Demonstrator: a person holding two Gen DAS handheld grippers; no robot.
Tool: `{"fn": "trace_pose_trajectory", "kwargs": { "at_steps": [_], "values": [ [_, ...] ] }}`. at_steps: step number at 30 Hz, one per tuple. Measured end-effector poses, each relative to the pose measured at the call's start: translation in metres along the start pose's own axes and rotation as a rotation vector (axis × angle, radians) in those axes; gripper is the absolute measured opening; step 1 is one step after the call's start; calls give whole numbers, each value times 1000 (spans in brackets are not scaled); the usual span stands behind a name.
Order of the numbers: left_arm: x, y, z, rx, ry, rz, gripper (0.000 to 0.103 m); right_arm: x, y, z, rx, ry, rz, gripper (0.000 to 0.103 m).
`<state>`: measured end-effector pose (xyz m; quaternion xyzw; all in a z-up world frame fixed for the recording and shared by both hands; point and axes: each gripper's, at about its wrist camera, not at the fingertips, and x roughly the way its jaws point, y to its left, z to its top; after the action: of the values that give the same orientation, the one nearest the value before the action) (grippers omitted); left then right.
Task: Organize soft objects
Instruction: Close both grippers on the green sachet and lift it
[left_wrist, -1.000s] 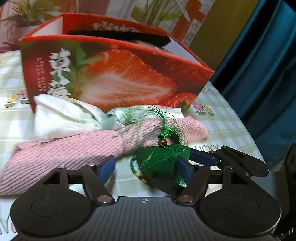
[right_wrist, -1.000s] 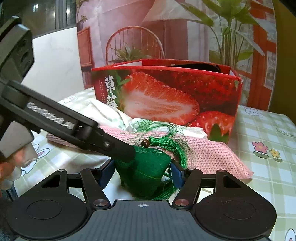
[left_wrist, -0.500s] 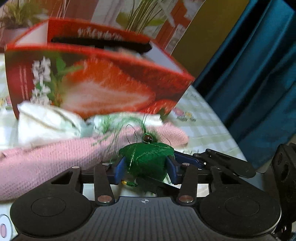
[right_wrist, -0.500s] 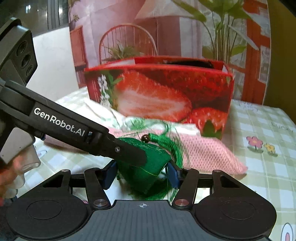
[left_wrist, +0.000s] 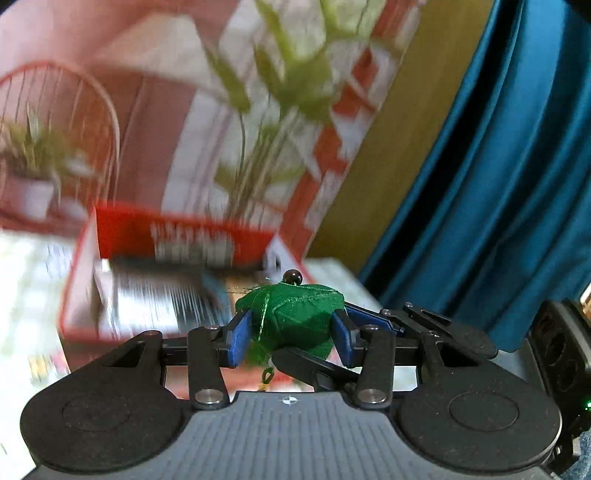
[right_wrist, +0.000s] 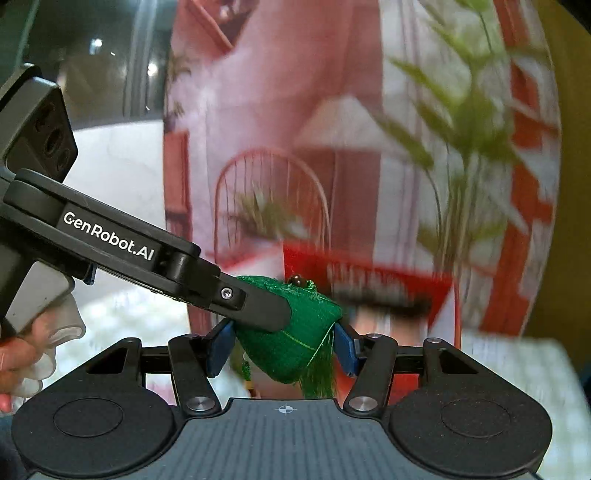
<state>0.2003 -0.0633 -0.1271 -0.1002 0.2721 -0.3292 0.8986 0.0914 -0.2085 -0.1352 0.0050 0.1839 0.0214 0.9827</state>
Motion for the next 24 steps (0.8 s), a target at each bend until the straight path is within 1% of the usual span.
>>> {"fn": "trace_pose_trajectory", "kwargs": {
  "at_steps": [4,6,10,15,19,24],
  "values": [
    [-12,-2,34,47,-97,20,49,14,0,44,-73,-68,2,53],
    [-16,-5,48,77,-132,33,49,21,1,60,-110,-104,-4,53],
    [-12,4,64,67,-158,33,50,40,-1,80,-139,-137,-15,53],
    [11,17,64,106,-136,59,50,64,-8,75,-130,-117,-27,53],
    [27,36,57,85,-102,55,50,80,-12,59,-132,-84,-37,53],
    [55,52,46,63,-34,56,50,101,-18,35,-104,-20,-48,53]
  ]
}}
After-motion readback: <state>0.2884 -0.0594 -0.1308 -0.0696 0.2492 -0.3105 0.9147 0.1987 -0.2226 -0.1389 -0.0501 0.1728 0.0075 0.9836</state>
